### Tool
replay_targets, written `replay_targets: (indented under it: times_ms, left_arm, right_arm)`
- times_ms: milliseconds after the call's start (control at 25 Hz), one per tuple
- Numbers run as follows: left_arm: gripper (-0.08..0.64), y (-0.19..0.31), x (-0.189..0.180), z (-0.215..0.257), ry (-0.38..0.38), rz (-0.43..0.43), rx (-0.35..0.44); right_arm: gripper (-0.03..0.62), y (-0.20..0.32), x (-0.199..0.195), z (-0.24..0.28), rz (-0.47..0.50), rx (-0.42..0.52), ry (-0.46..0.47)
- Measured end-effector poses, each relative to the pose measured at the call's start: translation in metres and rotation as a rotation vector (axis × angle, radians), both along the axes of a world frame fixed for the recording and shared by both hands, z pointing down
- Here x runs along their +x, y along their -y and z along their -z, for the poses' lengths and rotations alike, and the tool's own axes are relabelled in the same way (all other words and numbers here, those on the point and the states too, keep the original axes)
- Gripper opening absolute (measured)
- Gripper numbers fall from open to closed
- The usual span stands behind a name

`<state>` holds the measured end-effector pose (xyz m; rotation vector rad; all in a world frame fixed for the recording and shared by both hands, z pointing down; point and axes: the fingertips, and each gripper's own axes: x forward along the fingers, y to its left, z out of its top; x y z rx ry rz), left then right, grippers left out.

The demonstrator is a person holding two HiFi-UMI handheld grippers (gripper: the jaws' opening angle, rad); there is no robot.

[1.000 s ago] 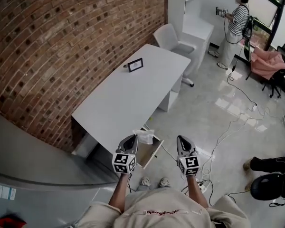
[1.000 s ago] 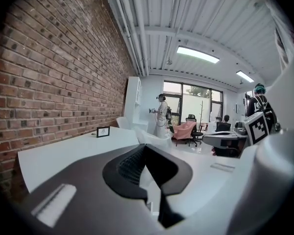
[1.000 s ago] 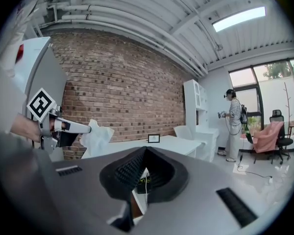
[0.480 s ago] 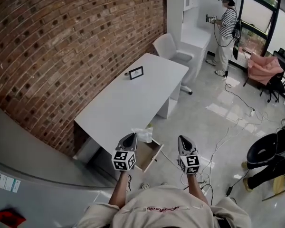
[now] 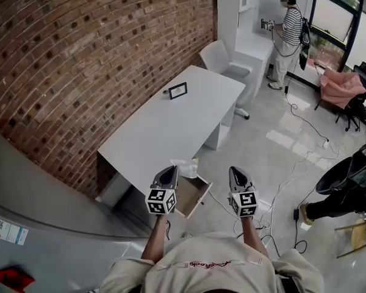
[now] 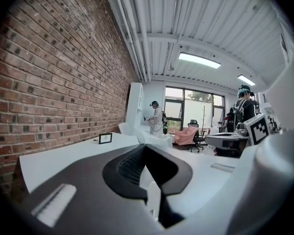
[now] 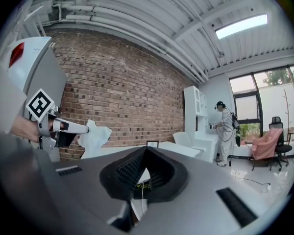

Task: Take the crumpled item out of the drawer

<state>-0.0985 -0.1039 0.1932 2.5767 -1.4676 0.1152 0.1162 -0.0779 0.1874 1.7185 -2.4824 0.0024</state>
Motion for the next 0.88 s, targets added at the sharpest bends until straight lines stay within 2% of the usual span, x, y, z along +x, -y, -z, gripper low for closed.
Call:
replay_targets:
  times_ms: [880]
  left_arm:
    - [0.011,0.0095,0.0004,-0.0078,0.009,-0.026,-0.01]
  right_arm:
    - [0.011,0.0096,-0.0074,-0.0077,-0.006,-0.015,-0.006]
